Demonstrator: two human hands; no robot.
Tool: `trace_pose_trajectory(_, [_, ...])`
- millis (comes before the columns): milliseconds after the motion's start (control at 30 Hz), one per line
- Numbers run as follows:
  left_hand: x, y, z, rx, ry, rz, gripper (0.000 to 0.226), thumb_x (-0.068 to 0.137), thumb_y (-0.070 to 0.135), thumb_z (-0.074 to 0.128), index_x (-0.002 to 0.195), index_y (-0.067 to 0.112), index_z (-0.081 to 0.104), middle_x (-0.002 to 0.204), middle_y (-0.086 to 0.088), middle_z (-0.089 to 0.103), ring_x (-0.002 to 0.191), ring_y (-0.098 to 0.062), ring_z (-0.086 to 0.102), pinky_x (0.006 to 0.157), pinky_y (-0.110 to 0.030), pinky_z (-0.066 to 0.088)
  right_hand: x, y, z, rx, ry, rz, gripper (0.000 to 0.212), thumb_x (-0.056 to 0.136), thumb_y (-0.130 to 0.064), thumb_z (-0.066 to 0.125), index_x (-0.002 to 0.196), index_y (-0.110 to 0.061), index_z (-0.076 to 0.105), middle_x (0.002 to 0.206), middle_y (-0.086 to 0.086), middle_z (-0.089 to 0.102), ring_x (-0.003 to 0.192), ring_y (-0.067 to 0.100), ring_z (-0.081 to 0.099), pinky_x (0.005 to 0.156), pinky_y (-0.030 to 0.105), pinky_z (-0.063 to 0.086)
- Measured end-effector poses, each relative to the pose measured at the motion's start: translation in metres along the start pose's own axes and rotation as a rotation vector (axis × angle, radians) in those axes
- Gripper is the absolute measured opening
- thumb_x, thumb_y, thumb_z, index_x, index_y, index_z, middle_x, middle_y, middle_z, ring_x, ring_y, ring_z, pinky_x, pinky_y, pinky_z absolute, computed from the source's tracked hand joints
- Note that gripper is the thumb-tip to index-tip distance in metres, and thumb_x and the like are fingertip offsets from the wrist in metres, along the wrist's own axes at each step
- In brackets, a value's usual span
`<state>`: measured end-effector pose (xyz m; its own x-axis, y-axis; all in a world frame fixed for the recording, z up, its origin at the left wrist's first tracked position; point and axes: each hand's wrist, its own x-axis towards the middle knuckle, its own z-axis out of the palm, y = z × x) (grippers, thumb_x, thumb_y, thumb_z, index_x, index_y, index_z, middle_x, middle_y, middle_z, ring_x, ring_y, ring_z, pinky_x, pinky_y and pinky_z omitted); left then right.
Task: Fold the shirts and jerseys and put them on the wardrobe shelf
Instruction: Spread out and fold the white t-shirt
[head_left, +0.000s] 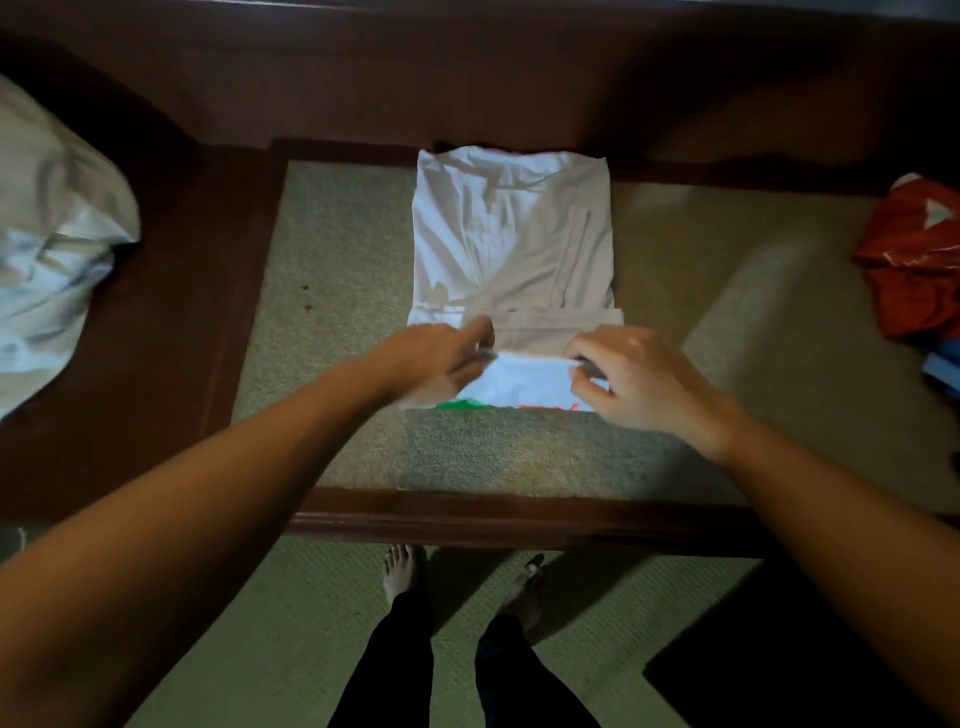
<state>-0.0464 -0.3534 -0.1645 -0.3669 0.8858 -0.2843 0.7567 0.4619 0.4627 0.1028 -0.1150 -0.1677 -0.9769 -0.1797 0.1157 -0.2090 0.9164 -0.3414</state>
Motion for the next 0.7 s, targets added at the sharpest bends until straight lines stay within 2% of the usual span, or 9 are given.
trace_pose_trajectory(67, [0.014,-0.012,-0.02,0.039,0.075,-0.033,0.03,0.104,0.045,0.042,0.121,0.02,0.046,0.084,-0.005,0.063,0.073,-0.025,0.057,0.066,-0.035,0.049,0.018,0.011,-0.014,-0.063,0.038,0.037,0.017,0.094,-0.027,0.045,0.093,-0.015,0.058,0.075,0.001,0.063,0.064,0.029,0.059,0.055,0.039,0.046])
trace_pose_trajectory(133, [0.025,-0.022,-0.041,0.031,0.078,-0.093,0.037,0.099,0.049,0.054,0.121,0.02,0.052,0.09,-0.006,0.063,0.079,-0.026,0.057,0.066,-0.032,0.042,0.035,0.023,-0.025,-0.139,0.066,0.06,0.023,0.097,-0.032,0.04,0.101,-0.017,0.057,0.084,0.003,0.07,0.068,0.036,0.064,0.055,0.038,0.044])
trace_pose_trajectory(233, [0.039,-0.038,-0.067,-0.053,0.145,-0.133,0.024,0.093,0.038,0.068,0.103,0.016,0.063,0.082,-0.001,0.058,0.076,-0.022,0.055,0.061,-0.03,0.033,0.061,0.045,-0.038,-0.246,0.081,0.055,0.034,0.101,-0.04,0.033,0.113,-0.019,0.057,0.103,0.004,0.074,0.077,0.04,0.068,0.059,0.041,0.05])
trace_pose_trajectory(267, [0.043,-0.044,-0.074,-0.108,0.182,-0.143,0.018,0.091,0.034,0.071,0.094,0.018,0.064,0.077,0.0,0.058,0.072,-0.019,0.054,0.059,-0.03,0.034,0.069,0.053,-0.042,-0.265,0.075,0.053,0.036,0.102,-0.041,0.032,0.116,-0.019,0.057,0.107,0.004,0.074,0.079,0.04,0.069,0.06,0.043,0.051])
trace_pose_trajectory(333, [0.055,-0.059,-0.086,-0.234,0.287,-0.163,0.02,0.085,0.037,0.073,0.085,0.018,0.066,0.072,0.001,0.06,0.067,-0.016,0.054,0.059,-0.029,0.039,0.087,0.068,-0.048,-0.292,0.056,0.052,0.034,0.106,-0.04,0.033,0.121,-0.02,0.056,0.112,0.003,0.074,0.082,0.039,0.069,0.063,0.044,0.052])
trace_pose_trajectory(400, [0.069,-0.073,-0.094,-0.333,0.41,-0.227,0.024,0.08,0.04,0.074,0.088,0.018,0.072,0.075,0.001,0.066,0.068,-0.012,0.056,0.063,-0.029,0.042,0.106,0.083,-0.051,-0.314,0.033,0.062,0.032,0.107,-0.039,0.036,0.125,-0.021,0.055,0.113,0.003,0.073,0.083,0.039,0.069,0.065,0.044,0.053])
trace_pose_trajectory(500, [0.092,-0.092,-0.102,-0.432,0.538,-0.331,0.017,0.08,0.036,0.08,0.086,0.022,0.073,0.071,0.006,0.064,0.067,-0.008,0.055,0.063,-0.027,0.041,0.135,0.105,-0.053,-0.361,0.012,0.097,0.032,0.108,-0.04,0.034,0.129,-0.024,0.052,0.109,0.002,0.073,0.08,0.034,0.07,0.067,0.044,0.055])
trace_pose_trajectory(700, [0.144,-0.12,-0.109,-0.447,0.634,-0.468,0.022,0.082,0.044,0.076,0.083,0.023,0.071,0.076,0.001,0.067,0.075,-0.014,0.061,0.06,-0.024,0.04,0.189,0.145,-0.041,-0.45,-0.012,0.118,0.029,0.109,-0.037,0.033,0.129,-0.024,0.049,0.096,-0.001,0.07,0.07,0.021,0.066,0.06,0.034,0.055])
